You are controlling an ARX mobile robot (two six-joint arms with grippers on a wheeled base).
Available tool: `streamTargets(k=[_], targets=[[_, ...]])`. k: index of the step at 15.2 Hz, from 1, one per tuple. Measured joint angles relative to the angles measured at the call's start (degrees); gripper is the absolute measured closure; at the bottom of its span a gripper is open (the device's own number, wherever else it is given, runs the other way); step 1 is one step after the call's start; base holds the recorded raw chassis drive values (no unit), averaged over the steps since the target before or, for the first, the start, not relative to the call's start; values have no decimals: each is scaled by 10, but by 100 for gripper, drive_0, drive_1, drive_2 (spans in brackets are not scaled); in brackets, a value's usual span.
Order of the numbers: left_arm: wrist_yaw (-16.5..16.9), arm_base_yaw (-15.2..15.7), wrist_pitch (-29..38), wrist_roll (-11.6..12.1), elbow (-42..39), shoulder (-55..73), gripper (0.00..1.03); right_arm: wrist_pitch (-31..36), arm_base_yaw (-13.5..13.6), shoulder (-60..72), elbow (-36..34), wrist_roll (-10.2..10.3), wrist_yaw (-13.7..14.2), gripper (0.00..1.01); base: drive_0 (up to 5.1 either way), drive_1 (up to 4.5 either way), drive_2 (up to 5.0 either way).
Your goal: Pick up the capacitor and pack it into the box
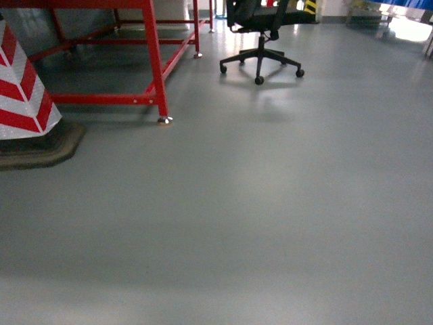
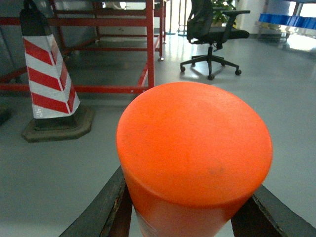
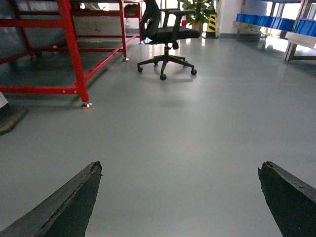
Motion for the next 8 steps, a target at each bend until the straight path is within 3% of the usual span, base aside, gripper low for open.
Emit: streamTargets(k=[8], targets=[[2, 0, 0, 0, 0, 0, 59, -1, 0, 0, 0, 0, 0, 3, -498, 239, 239]])
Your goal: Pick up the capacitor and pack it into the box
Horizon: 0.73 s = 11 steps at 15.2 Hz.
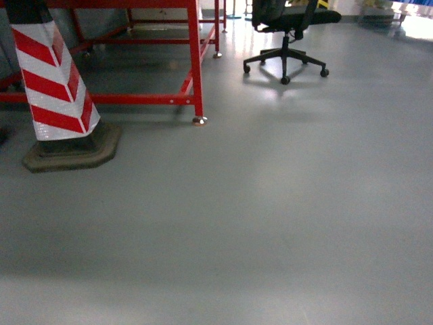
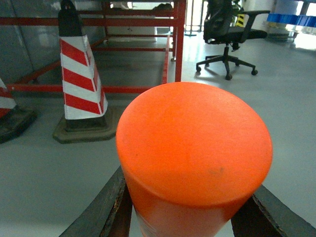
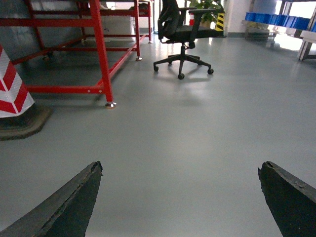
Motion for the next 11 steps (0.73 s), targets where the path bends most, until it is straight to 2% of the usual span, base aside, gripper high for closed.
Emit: streamTargets(k=[11], targets=[[0, 0, 0, 0, 0, 0, 59, 1, 0, 0, 0, 0, 0, 3, -498, 238, 238]])
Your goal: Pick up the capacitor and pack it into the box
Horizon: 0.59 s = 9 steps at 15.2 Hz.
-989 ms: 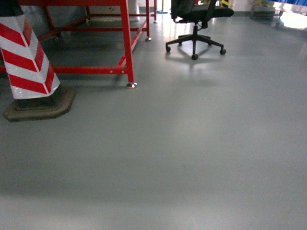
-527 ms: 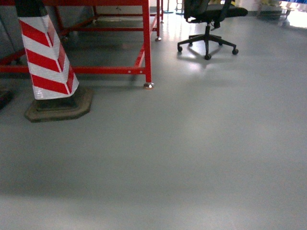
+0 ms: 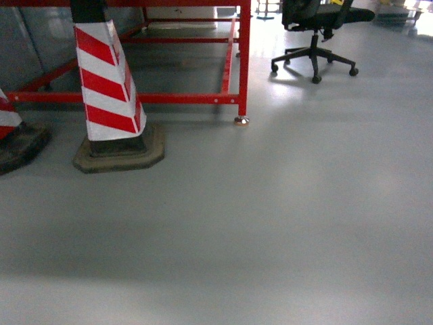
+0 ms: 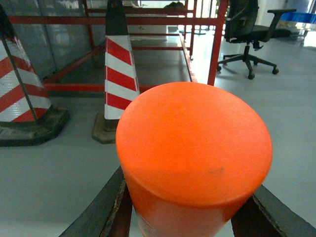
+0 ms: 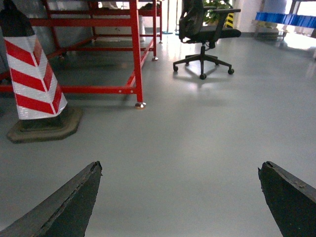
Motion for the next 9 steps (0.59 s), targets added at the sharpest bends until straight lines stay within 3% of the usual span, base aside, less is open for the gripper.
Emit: streamTargets(k=[9], targets=[[-1, 0, 0, 0, 0, 0, 59, 1, 0, 0, 0, 0, 0, 3, -491, 245, 245]])
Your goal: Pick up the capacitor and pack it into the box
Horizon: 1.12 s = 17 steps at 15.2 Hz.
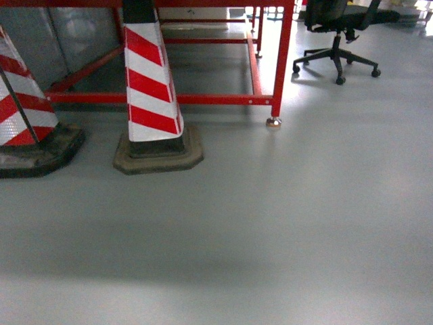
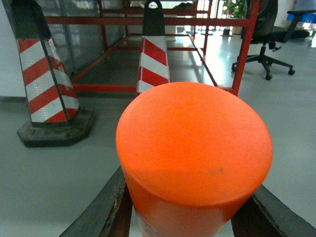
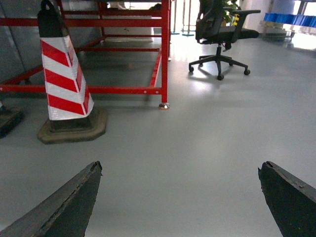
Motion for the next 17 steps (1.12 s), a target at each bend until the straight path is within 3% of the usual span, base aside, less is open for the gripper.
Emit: streamTargets(k=[14, 17], targets=[[2, 0, 0, 0, 0, 0, 59, 0, 0, 0, 0, 0, 0, 3, -489, 248, 248], [-3, 0, -1, 0, 0, 0, 59, 2, 0, 0, 0, 0, -4, 3, 0, 0, 0]])
